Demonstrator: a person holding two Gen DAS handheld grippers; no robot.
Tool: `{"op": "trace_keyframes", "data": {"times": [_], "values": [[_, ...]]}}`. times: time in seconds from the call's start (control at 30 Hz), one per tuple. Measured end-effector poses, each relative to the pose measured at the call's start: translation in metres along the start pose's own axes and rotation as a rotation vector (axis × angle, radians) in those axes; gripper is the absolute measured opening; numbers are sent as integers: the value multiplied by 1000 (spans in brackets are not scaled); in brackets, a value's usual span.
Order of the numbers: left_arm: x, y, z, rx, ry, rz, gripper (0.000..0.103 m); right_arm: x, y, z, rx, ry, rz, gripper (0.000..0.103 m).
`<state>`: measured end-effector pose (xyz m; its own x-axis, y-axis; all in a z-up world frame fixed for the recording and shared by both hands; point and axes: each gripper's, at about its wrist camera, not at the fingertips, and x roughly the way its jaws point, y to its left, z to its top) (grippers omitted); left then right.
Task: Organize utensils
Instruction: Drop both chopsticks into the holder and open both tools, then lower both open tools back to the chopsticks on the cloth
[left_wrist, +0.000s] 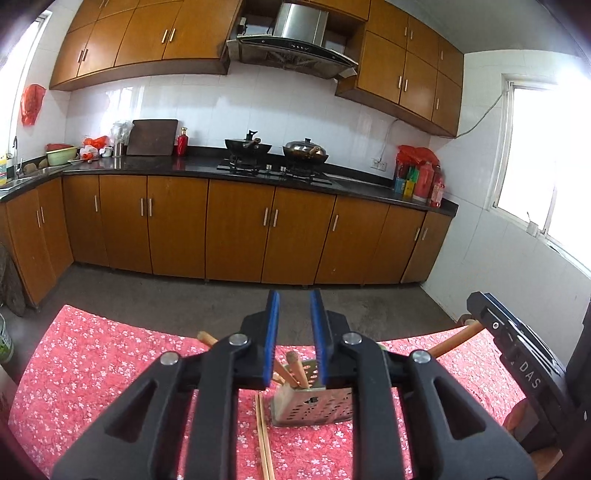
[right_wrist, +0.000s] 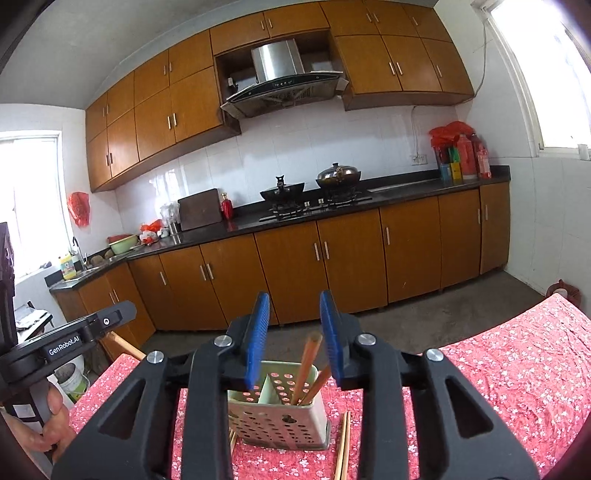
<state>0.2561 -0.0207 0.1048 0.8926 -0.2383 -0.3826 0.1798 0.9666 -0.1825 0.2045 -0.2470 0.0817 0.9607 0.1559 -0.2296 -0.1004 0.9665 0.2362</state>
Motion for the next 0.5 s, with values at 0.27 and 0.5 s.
{"op": "trace_keyframes", "data": {"times": [0.27, 0.5], "values": [[-51, 11, -11, 5, -36, 37, 24, -40, -22, -3, 27, 2, -67, 30], [-64, 46, -83, 7, 108, 108, 25, -30, -75, -77, 101, 272, -177, 30]]}}
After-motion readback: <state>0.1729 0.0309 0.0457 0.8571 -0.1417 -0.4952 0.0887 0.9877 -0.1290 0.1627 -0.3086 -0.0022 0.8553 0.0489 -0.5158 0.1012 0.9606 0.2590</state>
